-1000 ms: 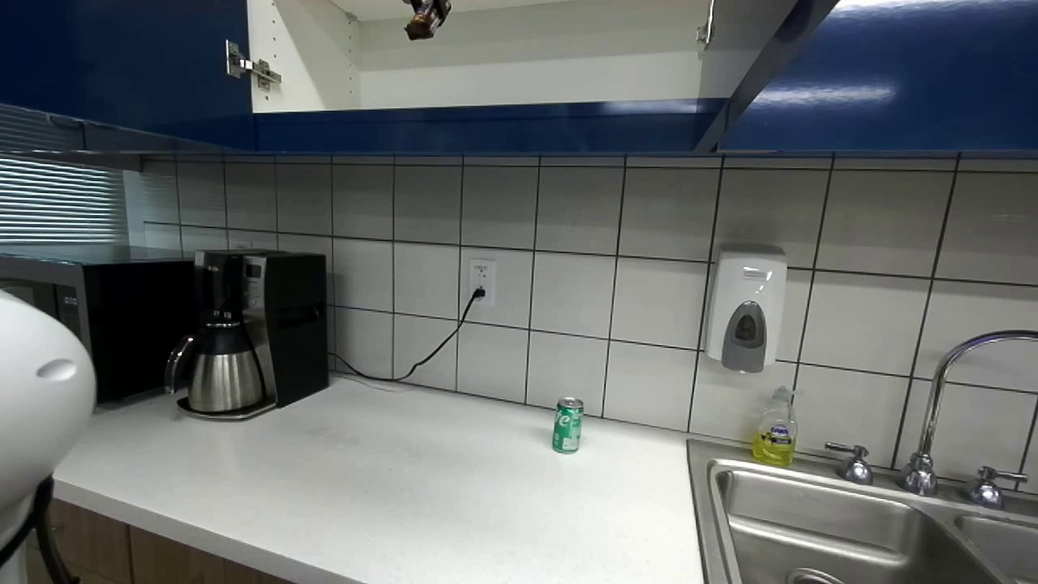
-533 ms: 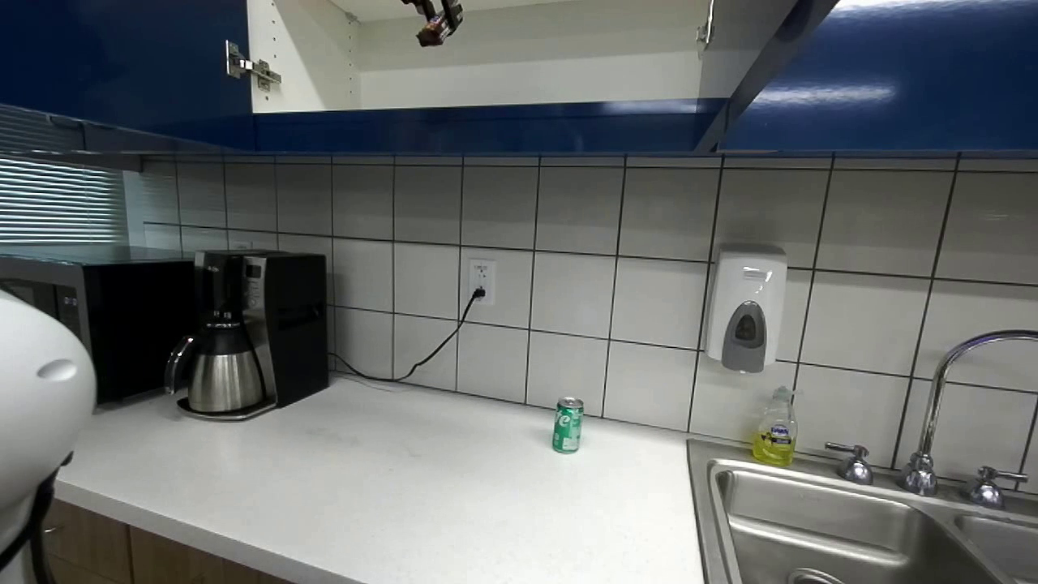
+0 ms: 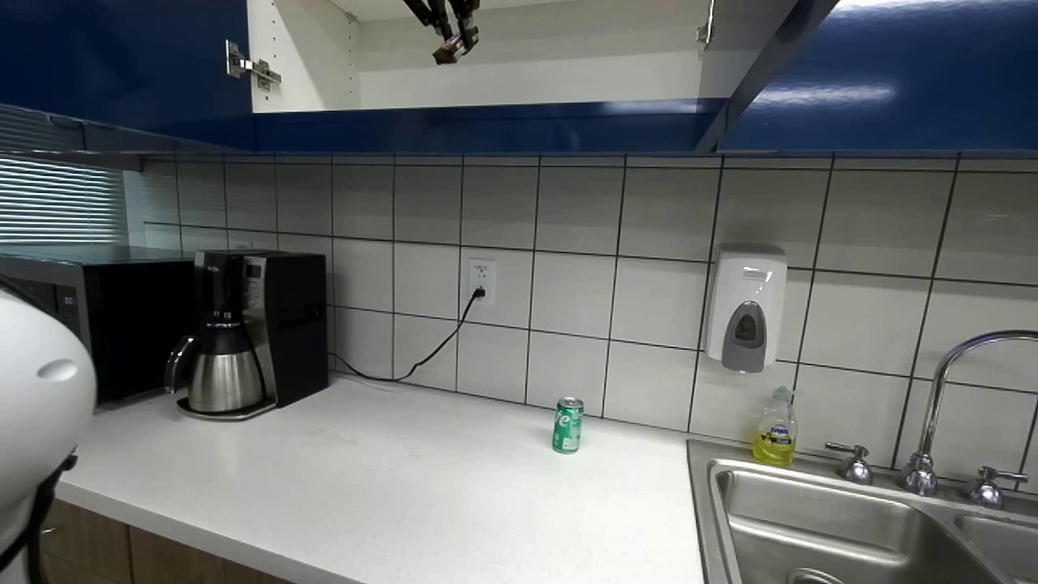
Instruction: Put the purple snack inside the upper cabinet.
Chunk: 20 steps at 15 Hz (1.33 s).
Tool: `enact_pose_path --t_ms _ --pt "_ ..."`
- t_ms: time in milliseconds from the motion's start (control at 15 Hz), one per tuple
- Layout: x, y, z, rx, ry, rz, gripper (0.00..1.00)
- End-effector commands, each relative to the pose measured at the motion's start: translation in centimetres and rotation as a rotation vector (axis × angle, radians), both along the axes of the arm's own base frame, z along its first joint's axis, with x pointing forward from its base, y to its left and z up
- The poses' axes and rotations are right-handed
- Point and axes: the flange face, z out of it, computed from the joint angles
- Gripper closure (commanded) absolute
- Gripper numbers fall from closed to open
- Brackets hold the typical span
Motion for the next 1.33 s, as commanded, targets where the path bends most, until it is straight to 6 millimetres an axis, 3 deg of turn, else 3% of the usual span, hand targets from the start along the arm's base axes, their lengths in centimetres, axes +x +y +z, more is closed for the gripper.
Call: enact_pose_path --t_ms 0,533,1267 --pt "1.8 0.1 0.4 -0.007 0.021 -0.054 0.93" --pt "5.0 0.2 -0.4 -0.023 0.001 -0.090 0.93" --pt "9.1 -0.3 -3.1 -0.007 0.024 -0.114 0.93"
